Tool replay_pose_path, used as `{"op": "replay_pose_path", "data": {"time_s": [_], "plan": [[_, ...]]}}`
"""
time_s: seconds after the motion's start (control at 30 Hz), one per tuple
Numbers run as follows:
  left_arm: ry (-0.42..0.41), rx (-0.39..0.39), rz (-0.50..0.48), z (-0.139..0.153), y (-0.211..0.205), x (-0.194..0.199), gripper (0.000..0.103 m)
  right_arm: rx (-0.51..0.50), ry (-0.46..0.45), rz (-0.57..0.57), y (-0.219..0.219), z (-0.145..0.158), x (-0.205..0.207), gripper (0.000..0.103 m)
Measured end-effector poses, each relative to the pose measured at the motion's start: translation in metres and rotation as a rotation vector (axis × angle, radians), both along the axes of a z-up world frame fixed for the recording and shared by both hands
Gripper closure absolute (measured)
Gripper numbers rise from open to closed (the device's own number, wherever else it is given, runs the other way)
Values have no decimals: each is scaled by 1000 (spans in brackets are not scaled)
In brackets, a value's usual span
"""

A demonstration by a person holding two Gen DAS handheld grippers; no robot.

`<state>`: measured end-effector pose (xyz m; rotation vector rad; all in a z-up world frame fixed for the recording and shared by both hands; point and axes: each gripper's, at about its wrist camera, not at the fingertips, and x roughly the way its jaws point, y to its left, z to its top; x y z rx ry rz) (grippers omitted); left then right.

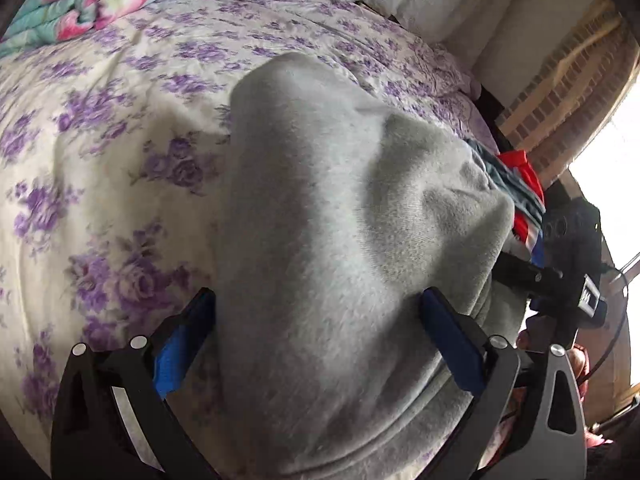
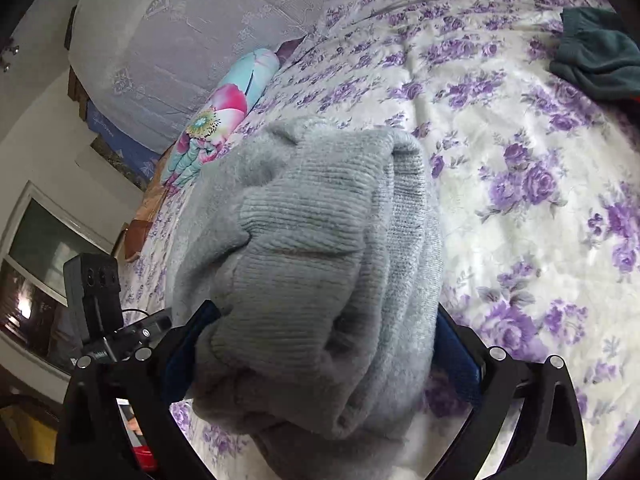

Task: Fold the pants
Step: 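Lift the folded sweatpants with both tools and carry them beside the blanket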

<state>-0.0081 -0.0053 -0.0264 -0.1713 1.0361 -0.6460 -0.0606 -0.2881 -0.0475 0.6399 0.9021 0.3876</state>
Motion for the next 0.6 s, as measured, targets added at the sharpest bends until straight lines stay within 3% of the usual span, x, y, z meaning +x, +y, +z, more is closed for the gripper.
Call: {"op": "replay_pose_path", "data": {"time_s": [0.07,0.1,0.13,0.17,0.23,0.4,0.5,0.6], "plan": [[33,-33,8,1,-5,10,8,-15,-35,15,3,3,-2,8],[45,-49,26,4,-4,14,15,-29,-61,21,4,8,-6,20],[28,-38,35,11,-6,16,28,-66,-85,21,7,16,-9,25],[0,-23,30,21,-7,16,49,-101,-113,25,9,27,-12,34],[-57,9,12,47,-10,21,61,-137,-168,31,11,54,-9,38],[-186,-10,35,134,-13,70,65,-189,-323,19,-1,137,46,38],[-307,51,76,190,-29,120,65,-225,-396,-20,-8,183,105,38],[-396,118,123,222,-44,176,64,-272,-464,-60,-9,212,172,38]]}}
